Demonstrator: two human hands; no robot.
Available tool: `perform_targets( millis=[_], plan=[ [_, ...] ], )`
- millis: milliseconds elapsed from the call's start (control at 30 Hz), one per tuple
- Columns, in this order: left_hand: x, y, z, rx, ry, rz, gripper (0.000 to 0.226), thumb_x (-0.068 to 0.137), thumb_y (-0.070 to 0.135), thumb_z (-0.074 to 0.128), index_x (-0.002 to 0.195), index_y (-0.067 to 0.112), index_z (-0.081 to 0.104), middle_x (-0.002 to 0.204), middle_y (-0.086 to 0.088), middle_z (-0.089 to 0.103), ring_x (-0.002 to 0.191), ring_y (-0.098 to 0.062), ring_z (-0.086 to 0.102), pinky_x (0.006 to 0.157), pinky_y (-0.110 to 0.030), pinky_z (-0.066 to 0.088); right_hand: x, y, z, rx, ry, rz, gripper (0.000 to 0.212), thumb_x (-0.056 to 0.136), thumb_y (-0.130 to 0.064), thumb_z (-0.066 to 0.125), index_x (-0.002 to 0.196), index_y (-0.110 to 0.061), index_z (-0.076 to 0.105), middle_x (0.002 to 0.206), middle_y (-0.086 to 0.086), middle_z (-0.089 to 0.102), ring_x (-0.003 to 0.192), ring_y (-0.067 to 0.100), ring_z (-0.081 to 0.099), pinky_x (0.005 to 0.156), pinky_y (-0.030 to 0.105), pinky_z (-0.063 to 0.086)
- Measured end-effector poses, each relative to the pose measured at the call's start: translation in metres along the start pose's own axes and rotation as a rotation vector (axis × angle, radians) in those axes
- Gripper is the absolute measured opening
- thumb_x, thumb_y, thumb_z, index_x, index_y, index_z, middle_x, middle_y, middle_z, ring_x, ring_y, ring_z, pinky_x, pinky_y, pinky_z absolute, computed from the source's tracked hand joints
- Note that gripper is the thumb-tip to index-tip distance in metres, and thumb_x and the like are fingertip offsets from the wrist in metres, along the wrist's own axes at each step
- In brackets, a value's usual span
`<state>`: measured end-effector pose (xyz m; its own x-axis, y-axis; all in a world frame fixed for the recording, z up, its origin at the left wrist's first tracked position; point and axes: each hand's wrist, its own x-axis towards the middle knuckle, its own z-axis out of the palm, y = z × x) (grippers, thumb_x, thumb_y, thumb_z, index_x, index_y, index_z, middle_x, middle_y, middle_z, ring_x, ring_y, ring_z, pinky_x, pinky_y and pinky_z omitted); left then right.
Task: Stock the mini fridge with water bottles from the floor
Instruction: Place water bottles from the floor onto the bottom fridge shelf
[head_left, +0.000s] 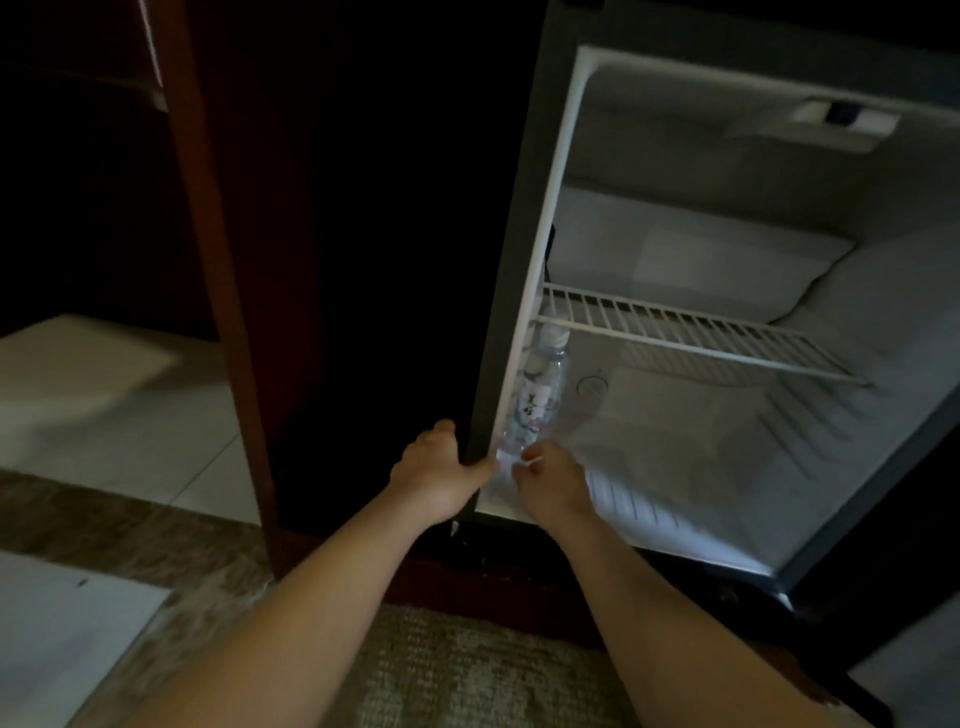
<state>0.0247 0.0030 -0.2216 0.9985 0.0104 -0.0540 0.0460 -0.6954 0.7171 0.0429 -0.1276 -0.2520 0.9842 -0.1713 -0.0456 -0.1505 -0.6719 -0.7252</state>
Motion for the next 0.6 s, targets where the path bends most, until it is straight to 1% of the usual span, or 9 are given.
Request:
perform_targets(
  millis=[100,133,200,267,333,400,467,533,600],
  plan=[
    [-0.024,-0.011,-0.017,0.086,-0.190,0.008,0.052,0.091,0.037,0.056,0.135,0.014,0.043,0.137,-0.006,0.048,0.124,-0.021,0.049,0.097,-0.028,0.041,-0.016,-0.003,-0.001,-0.135,-0.151,0.001,0.018,0.091,-0.023,0.051,0.078,-0.015,0.061,0.084,0.005,0.060,0.077,0.018,0.058,0.068,0.027,0.045],
    [-0.031,-0.017,-0.020,0.120,-0.258,0.003,0.051,0.090,0.037,0.057,0.134,0.015,0.045,0.136,-0.005,0.049,0.122,-0.019,0.050,0.096,-0.027,0.042,-0.022,-0.005,-0.002,-0.151,-0.199,-0.010,0.018,0.091,-0.023,0.053,0.076,-0.016,0.060,0.085,0.007,0.062,0.082,0.021,0.061,0.073,0.030,0.048],
    [-0.044,-0.031,-0.024,0.232,-0.362,-0.039,0.047,0.089,0.037,0.059,0.129,0.016,0.049,0.132,-0.005,0.051,0.117,-0.019,0.052,0.096,-0.028,0.044,-0.035,-0.007,-0.002,-0.168,-0.289,-0.048,0.011,0.089,-0.022,0.056,0.090,-0.013,0.064,0.097,0.009,0.065,0.091,0.023,0.063,0.082,0.033,0.051],
    [-0.056,-0.043,-0.028,0.316,-0.434,-0.096,0.040,0.089,0.033,0.059,0.123,0.013,0.051,0.128,-0.007,0.053,0.114,-0.021,0.054,0.094,-0.030,0.044,-0.049,-0.007,0.001,-0.185,-0.388,-0.095,0.018,0.088,-0.019,0.059,0.102,-0.009,0.064,0.100,0.010,0.064,0.089,0.022,0.061,0.085,0.036,0.051],
    [-0.070,-0.051,-0.039,0.367,-0.489,-0.097,0.039,0.090,0.029,0.059,0.122,0.008,0.052,0.126,-0.010,0.054,0.112,-0.023,0.055,0.089,-0.030,0.044,-0.066,-0.008,0.007,-0.239,-0.490,-0.152,0.019,0.089,-0.018,0.060,0.104,-0.008,0.064,0.091,0.005,0.061,0.086,0.019,0.058,0.082,0.032,0.048],
    [-0.085,-0.060,-0.053,0.398,-0.523,-0.058,0.039,0.090,0.029,0.059,0.120,0.005,0.054,0.118,-0.012,0.058,0.103,-0.023,0.056,0.081,-0.027,0.041,-0.084,-0.009,0.015,-0.300,-0.594,-0.185,0.017,0.090,-0.020,0.058,0.104,-0.012,0.063,0.088,0.000,0.056,0.088,0.018,0.055,0.082,0.029,0.045],
    [-0.100,-0.073,-0.064,0.447,-0.545,-0.048,0.036,0.089,0.027,0.059,0.117,0.004,0.058,0.114,-0.013,0.061,0.103,-0.027,0.058,0.078,-0.027,0.041,-0.101,-0.011,0.025,-0.399,-0.727,-0.213,0.020,0.092,-0.020,0.056,0.109,-0.011,0.061,0.097,0.002,0.055,0.091,0.018,0.053,0.089,0.033,0.047],
    [-0.117,-0.091,-0.073,0.496,-0.567,-0.058,0.032,0.089,0.025,0.059,0.112,0.003,0.061,0.113,-0.014,0.063,0.107,-0.031,0.059,0.081,-0.030,0.046,-0.118,-0.015,0.039,-0.506,-0.854,-0.272,0.017,0.092,-0.019,0.055,0.106,-0.010,0.061,0.102,0.009,0.059,0.088,0.019,0.054,0.090,0.036,0.049],
    [-0.136,-0.106,-0.078,0.535,-0.617,-0.071,0.031,0.092,0.024,0.055,0.113,0.001,0.061,0.111,-0.012,0.061,0.110,-0.031,0.057,0.077,-0.020,0.045,-0.136,-0.025,0.047,-0.553,-0.923,-0.332,0.013,0.092,-0.019,0.056,0.103,-0.013,0.062,0.107,0.012,0.064,0.088,0.017,0.056,0.086,0.035,0.050]
  ],
)
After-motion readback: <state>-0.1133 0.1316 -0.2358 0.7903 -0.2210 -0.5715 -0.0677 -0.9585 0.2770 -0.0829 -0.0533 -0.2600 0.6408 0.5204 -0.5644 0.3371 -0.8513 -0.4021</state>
